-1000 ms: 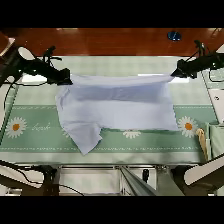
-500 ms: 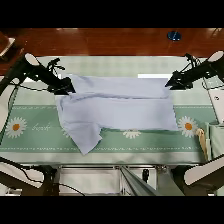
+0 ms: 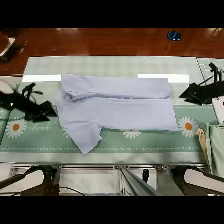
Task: Fold the shirts.
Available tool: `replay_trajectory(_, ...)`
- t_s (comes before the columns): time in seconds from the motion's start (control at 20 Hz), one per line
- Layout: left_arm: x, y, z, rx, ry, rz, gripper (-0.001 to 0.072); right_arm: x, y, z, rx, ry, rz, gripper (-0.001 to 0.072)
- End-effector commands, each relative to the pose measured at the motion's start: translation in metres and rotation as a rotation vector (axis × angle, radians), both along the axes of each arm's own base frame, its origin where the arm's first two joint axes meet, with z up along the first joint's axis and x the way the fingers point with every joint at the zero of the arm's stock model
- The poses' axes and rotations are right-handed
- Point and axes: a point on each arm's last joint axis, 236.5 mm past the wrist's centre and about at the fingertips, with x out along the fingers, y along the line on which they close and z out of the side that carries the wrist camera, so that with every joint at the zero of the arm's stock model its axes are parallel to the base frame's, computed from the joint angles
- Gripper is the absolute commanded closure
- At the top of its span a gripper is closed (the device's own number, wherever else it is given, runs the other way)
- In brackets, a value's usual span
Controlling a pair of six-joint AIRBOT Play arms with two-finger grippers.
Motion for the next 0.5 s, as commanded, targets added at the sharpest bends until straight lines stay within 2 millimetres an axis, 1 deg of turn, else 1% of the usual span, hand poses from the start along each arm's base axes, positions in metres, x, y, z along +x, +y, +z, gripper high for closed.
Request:
replay_trajectory(0.0,-0.035,-0.017,-0.012,-0.145,-0.090,0.221,0.0201,-0.036,0.024,-0.018,0.044,-0.030,-0.036,0.0300)
replay_trajectory(0.1,-0.042,-0.027,-0.012,-0.224,-0.131,0.301,0.0201,-0.039,0.037,-0.019,0.097,-0.037,-0.044,0.0300)
replay_trajectory(0.25,-0.045,-0.047,-0.015,-0.301,-0.147,0.322,0.0202,-0.039,0.041,-0.018,0.118,-0.042,-0.047,0.0300)
replay_trajectory(0.45,-0.051,-0.064,-0.032,-0.272,-0.149,0.282,0.0203,-0.038,0.044,-0.016,0.137,-0.044,-0.054,0.0300)
